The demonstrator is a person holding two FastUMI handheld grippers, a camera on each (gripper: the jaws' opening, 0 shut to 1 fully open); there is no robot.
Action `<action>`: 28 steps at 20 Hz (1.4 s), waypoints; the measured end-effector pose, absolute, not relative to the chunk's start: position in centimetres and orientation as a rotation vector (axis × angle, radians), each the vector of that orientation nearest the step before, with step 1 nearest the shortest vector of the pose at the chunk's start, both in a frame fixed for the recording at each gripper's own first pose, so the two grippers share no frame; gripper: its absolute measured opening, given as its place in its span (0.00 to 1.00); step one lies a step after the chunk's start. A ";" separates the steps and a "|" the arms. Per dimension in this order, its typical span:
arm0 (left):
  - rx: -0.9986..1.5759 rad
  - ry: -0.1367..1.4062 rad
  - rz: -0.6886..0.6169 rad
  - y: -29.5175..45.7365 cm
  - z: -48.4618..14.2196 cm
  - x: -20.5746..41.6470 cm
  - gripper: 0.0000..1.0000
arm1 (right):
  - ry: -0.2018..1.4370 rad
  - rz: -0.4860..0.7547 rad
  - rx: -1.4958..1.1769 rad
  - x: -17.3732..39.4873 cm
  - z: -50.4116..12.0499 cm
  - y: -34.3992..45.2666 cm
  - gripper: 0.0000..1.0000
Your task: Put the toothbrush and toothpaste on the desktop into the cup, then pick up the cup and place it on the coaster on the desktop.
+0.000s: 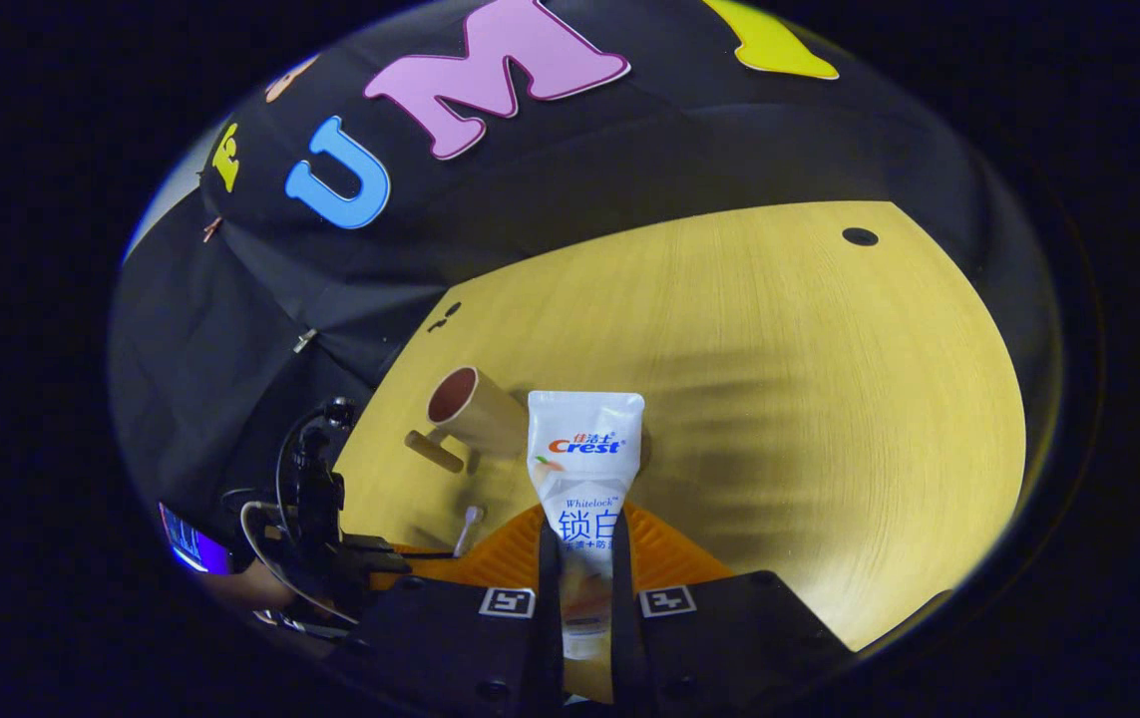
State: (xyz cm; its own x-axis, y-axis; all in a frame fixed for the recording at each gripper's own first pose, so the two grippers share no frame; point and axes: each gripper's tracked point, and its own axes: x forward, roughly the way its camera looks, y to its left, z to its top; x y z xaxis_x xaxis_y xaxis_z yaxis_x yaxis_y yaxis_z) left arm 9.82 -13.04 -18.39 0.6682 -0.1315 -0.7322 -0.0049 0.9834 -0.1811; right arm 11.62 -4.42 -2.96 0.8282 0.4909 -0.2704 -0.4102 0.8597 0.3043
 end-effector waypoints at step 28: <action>-0.264 0.539 -0.155 0.3 -9.2 -0.9 0.06 | -0.021 0.464 0.213 24.7 6.3 15.1 0.23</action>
State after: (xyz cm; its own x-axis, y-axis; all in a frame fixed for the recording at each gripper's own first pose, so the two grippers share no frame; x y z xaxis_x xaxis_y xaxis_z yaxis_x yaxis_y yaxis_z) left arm -0.88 0.31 -9.24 0.8479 -0.2142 -0.4849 0.0763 0.9545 -0.2882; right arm 24.69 15.07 6.25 0.8942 0.4423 0.0686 -0.4467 0.8723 0.1990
